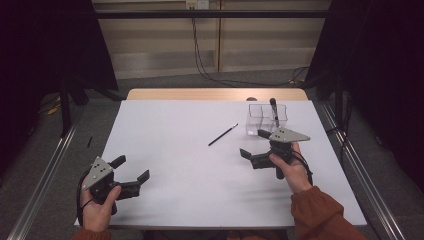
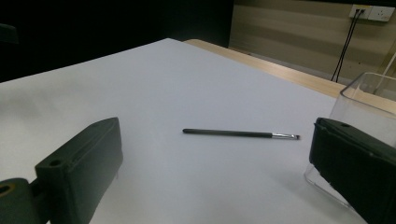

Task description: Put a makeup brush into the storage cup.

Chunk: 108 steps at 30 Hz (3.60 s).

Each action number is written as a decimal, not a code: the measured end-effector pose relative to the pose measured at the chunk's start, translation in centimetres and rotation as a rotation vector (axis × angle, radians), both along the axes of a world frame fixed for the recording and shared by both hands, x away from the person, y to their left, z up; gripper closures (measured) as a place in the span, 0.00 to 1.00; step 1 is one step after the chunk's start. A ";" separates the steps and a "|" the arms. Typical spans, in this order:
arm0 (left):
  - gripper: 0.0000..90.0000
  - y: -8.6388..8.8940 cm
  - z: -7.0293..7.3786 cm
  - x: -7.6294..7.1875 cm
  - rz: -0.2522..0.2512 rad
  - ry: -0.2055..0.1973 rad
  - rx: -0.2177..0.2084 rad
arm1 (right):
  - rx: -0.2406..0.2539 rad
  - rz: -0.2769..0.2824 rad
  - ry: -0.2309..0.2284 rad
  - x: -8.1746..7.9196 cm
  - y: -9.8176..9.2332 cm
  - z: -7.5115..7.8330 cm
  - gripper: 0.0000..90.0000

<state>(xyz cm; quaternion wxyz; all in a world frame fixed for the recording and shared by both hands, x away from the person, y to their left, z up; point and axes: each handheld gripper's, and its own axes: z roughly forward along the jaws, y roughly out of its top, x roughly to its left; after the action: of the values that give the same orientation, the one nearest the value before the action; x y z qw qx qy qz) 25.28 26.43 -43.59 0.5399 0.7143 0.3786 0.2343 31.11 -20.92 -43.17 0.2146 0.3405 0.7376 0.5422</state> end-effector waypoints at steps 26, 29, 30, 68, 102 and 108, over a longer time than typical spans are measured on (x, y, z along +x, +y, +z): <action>0.03 -0.1 -0.1 0.1 -0.006 0.004 0.011 | -0.049 0.046 0.065 5.7 3.6 0.4 0.03; 0.03 -0.1 -0.1 0.1 -0.004 0.004 0.012 | -0.073 0.057 0.087 6.5 4.0 0.4 0.03; 0.03 -0.1 -0.1 0.1 -0.004 0.004 0.013 | -0.087 0.058 0.088 6.7 4.1 0.4 0.03; 0.03 -0.1 -0.1 0.1 -0.012 0.006 0.021 | -0.635 0.371 0.414 13.3 8.3 2.0 0.07; 0.03 -0.1 -0.2 0.1 -0.024 0.013 0.029 | -0.930 0.518 0.482 17.3 11.7 -0.7 0.11; 0.03 -0.1 -0.2 0.2 -0.030 0.010 0.034 | -0.960 0.526 0.496 17.7 11.6 -1.5 0.23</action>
<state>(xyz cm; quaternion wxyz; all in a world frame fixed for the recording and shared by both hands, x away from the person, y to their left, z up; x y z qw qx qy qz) 25.45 26.32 -43.81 0.5292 0.7302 0.3666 0.2289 48.78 -9.28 -44.71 0.0246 0.1282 0.9876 0.0878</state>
